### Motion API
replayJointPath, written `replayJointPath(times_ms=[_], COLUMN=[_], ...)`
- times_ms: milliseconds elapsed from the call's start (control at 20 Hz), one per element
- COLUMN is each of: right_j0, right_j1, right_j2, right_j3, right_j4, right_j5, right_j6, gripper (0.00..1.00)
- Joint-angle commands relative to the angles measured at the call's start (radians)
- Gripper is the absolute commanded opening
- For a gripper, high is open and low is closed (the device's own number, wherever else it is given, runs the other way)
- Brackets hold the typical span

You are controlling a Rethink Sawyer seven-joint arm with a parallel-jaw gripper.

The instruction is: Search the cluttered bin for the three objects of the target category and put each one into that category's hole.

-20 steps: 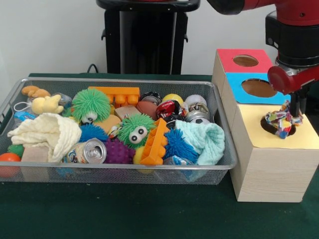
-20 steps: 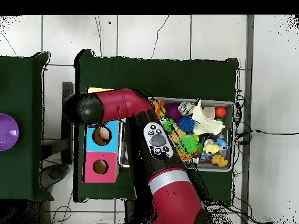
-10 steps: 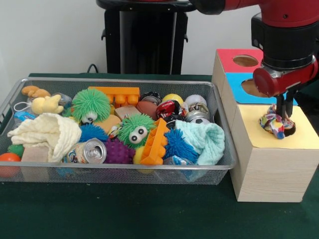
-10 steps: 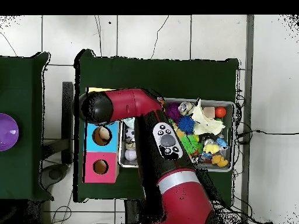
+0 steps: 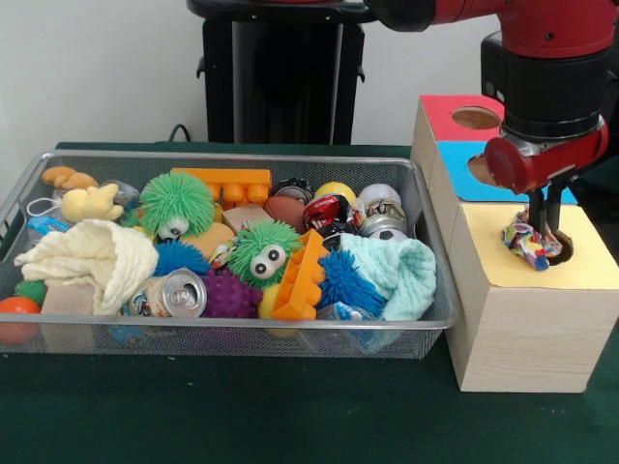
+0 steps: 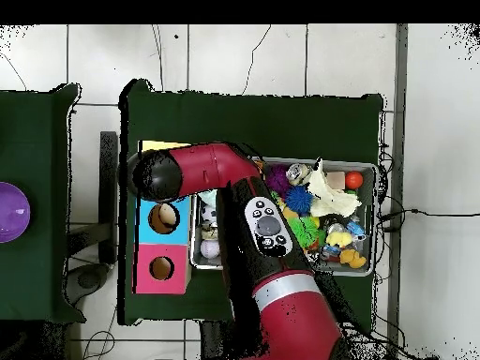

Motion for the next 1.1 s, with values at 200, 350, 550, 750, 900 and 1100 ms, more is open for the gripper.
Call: replayJointPath(times_ms=[200,350,550,750,900,1100], right_j0=[0.009,0.026,0.034,0.049,0.056,0.056], right_j1=[0.095,0.128,0.163,0.209,0.248,0.250], right_j2=[-0.052,-0.075,-0.089,-0.111,-0.130,-0.134], right_j3=[-0.002,-0.018,-0.026,-0.041,-0.055,-0.046], right_j4=[-0.086,-0.104,-0.107,-0.137,-0.154,-0.151], right_j5=[-0.072,-0.097,-0.104,-0.149,-0.174,-0.205], right_j6=[0.078,0.085,0.069,0.052,0.064,0.067], gripper=[0.00,0.00,0.00,0.00,0.00,0.00])
